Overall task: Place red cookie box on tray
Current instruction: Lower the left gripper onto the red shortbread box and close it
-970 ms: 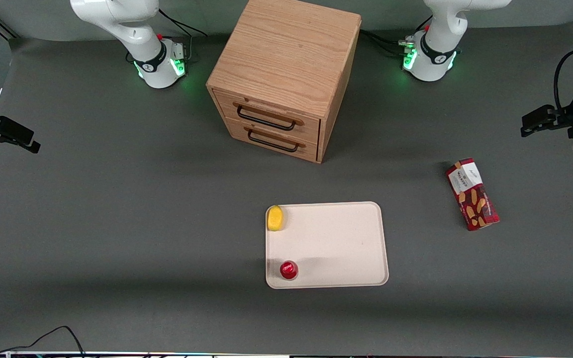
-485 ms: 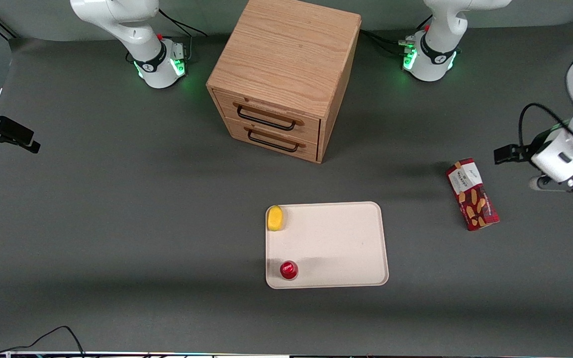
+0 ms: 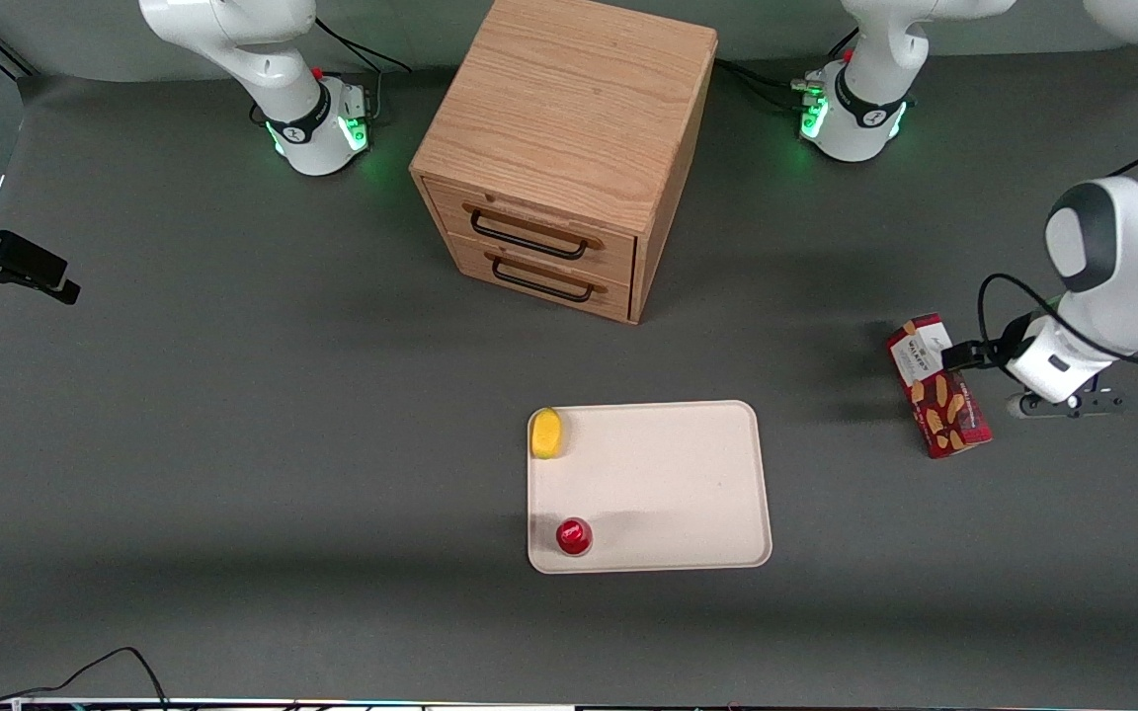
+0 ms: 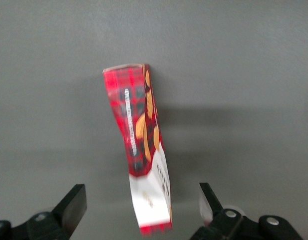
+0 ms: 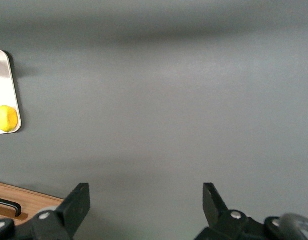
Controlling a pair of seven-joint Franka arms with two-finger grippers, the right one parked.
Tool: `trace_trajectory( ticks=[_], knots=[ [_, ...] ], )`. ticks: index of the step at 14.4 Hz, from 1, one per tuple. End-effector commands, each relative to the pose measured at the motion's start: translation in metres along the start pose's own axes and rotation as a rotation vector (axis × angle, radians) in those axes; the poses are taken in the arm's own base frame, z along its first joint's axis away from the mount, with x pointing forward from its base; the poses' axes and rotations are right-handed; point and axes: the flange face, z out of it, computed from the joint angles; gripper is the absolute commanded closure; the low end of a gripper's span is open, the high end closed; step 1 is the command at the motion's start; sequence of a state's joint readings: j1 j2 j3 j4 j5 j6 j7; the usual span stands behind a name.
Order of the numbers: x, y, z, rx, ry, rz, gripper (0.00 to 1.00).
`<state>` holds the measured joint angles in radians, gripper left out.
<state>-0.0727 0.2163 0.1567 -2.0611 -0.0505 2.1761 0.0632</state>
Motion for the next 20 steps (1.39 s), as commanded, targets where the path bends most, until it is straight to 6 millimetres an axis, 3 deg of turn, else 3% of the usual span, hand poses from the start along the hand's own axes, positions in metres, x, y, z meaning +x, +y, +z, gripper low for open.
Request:
trace_trajectory(
  ticks=[1,5,6,7,8,9,10,16,18,20],
  knots=[
    [0.005,-0.001,0.032,0.002,0.039,-0.005,0.0],
    [-0.001,-0.004,0.072,0.018,0.115,-0.008,0.01],
    [-0.002,-0.003,0.077,0.019,0.113,-0.007,0.08],
    [-0.001,-0.003,0.079,0.019,0.112,-0.008,0.23],
    [-0.001,-0.003,0.079,0.019,0.112,-0.008,0.49],
    [-0.002,-0.003,0.08,0.019,0.109,-0.009,0.81],
    [-0.003,-0.003,0.08,0.018,0.107,-0.009,1.0],
    [-0.008,0.005,0.067,0.009,0.08,-0.013,1.0],
    [-0.012,0.015,0.04,-0.005,0.063,-0.019,1.0],
    [-0.011,0.045,-0.002,-0.023,0.043,-0.04,1.0]
  ],
)
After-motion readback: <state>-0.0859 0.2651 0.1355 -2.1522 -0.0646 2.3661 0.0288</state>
